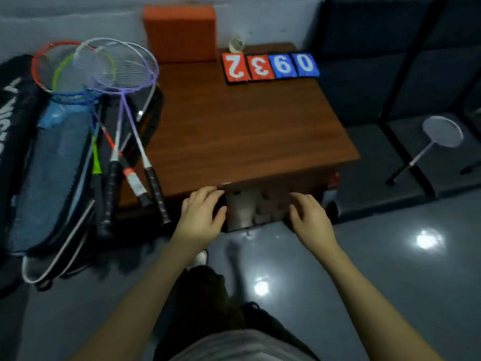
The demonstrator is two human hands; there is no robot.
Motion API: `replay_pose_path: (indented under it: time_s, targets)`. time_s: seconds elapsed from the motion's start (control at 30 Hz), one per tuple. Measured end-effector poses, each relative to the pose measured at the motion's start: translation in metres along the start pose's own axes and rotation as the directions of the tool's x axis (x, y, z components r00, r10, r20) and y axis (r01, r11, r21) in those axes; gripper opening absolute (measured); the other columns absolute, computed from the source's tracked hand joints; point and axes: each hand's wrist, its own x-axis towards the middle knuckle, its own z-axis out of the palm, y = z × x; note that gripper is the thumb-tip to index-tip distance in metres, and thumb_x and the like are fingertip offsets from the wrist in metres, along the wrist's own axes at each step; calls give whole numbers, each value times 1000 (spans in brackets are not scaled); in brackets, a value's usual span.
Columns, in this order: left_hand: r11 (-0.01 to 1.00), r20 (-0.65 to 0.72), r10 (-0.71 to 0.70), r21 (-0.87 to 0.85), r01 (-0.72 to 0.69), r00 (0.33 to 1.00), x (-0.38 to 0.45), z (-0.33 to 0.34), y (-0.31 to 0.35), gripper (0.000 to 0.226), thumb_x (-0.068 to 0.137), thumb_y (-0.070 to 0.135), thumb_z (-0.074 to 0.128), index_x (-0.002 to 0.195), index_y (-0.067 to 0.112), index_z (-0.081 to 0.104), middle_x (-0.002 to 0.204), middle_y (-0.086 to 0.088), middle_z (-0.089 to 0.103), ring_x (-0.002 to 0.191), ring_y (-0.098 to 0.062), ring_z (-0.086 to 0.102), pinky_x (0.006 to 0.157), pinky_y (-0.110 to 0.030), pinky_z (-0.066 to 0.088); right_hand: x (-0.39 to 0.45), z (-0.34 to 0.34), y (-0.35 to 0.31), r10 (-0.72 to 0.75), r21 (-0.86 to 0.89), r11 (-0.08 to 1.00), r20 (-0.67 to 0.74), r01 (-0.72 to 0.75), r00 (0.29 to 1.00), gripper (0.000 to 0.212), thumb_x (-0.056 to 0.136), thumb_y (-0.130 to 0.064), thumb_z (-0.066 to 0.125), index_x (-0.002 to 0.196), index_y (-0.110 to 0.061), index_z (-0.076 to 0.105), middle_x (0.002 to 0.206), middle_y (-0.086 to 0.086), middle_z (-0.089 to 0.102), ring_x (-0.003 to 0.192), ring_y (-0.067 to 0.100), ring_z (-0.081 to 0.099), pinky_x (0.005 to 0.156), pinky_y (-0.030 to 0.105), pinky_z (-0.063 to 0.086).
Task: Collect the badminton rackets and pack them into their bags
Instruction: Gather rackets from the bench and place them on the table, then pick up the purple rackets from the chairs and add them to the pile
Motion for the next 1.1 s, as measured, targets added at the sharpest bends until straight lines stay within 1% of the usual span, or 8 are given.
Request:
replay_pose_path:
  time_s: [0.13,0.37,0.47,0.63,0.73,0.87,0.97,1.1]
  targets:
    - [1000,144,-26,-9,27,989,-6,59,35,41,93,29,45,131,14,48,134,-3,45,124,-20,38,99,-29,22,-51,-20,71,235,76,969,4,-235,972,33,95,-18,46,127,-11,52,123,8,56,102,25,56,80,33,46]
    - [993,420,-120,47,111,900,13,152,63,40,93,18,49,131,8,48,134,-8,46,120,-26,44,97,-31,34,-108,-22,174,587,163,788,97,-594,804,34,95,-17,42,127,-12,52,110,11,63,76,20,55,70,33,47]
    - [984,530,-176,71,163,830,35,189,83,39,93,19,48,131,7,46,135,-12,44,115,-27,49,95,-34,39,-103,-30,216,661,138,725,139,-675,738,34,95,-17,43,127,-12,53,116,12,62,94,26,60,81,38,50]
    - [981,613,-191,101,164,767,90,249,122,31,94,16,48,123,5,53,125,-16,53,109,-26,53,94,-34,43,-65,-59,290,701,44,691,201,-721,684,38,97,-23,41,133,-10,46,129,12,54,112,27,55,89,40,47]
    - [981,650,-194,110,162,735,127,276,157,31,95,16,47,124,6,51,126,-13,51,109,-23,53,88,-28,41,-41,-87,330,710,-27,688,233,-725,665,39,98,-23,39,134,-10,45,131,11,51,111,27,54,88,40,47]
    - [991,695,-136,83,109,706,175,297,208,31,95,16,46,124,8,50,127,-13,48,109,-22,52,91,-32,43,-10,-126,371,714,-63,691,223,-721,664,37,98,-23,38,131,-10,48,130,12,52,107,29,56,85,40,49]
    - [998,682,-64,43,46,729,210,312,254,31,93,14,49,122,3,53,123,-18,52,109,-29,53,95,-36,43,16,-155,397,734,11,664,179,-747,655,35,98,-23,39,129,-11,50,128,11,54,106,28,57,86,40,49]
    - [999,640,41,-48,-14,768,267,340,327,31,91,12,51,121,3,56,121,-16,55,107,-27,55,91,-25,38,65,-201,441,746,116,653,72,-748,662,33,97,-22,41,126,-12,53,123,11,59,104,27,58,84,37,48]
